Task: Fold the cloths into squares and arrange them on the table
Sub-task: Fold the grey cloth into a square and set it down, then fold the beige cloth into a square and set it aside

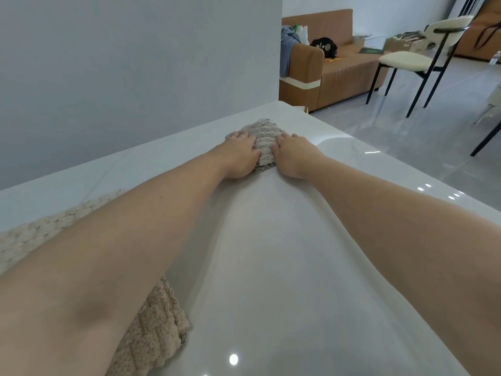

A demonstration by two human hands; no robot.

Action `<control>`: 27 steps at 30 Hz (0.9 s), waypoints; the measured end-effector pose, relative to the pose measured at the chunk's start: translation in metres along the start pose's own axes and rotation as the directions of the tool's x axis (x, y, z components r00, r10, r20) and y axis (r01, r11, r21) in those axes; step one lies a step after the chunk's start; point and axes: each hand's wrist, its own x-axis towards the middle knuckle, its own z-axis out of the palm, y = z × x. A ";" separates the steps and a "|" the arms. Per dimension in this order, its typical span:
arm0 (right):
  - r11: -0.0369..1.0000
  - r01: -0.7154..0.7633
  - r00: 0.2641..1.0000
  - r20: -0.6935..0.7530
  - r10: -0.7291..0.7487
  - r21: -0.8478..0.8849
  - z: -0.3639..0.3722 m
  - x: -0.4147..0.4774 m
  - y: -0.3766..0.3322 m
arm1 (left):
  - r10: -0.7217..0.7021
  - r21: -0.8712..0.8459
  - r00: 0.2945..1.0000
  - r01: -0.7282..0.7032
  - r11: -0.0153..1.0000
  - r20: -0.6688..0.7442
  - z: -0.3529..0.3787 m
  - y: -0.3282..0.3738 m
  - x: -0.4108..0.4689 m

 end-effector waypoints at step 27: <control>0.941 0.173 0.983 -0.112 -0.146 0.289 -0.075 -0.205 -0.124 | -0.080 -0.106 0.964 0.054 0.993 -0.254 -0.048 0.006 -0.315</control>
